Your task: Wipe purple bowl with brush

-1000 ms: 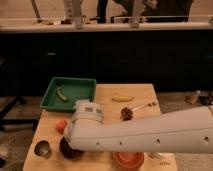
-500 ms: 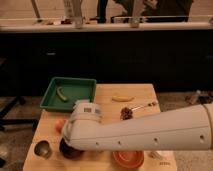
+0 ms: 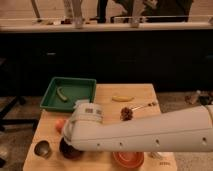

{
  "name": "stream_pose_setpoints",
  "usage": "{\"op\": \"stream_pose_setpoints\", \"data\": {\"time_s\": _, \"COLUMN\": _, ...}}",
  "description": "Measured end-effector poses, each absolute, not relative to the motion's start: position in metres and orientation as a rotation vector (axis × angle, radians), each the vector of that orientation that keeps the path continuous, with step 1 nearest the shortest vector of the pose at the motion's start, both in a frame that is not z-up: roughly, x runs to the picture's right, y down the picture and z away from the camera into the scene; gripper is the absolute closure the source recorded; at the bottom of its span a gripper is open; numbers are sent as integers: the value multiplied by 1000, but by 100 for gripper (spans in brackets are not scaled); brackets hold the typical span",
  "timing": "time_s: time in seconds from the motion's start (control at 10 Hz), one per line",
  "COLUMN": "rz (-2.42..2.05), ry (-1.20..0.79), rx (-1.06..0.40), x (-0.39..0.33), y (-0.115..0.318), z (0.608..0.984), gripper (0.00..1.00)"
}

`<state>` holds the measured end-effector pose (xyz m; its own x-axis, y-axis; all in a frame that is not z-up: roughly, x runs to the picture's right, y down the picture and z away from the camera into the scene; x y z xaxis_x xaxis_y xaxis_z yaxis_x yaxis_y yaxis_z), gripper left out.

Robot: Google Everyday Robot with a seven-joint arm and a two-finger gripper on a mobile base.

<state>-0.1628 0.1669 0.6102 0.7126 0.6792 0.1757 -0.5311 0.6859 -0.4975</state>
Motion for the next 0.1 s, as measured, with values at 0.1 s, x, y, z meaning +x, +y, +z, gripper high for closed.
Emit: {"op": "stream_pose_setpoints", "data": {"time_s": 0.1, "rz": 695, "ry": -364, "rx": -434, "x": -162, "y": 166, "z": 610, "gripper": 100}}
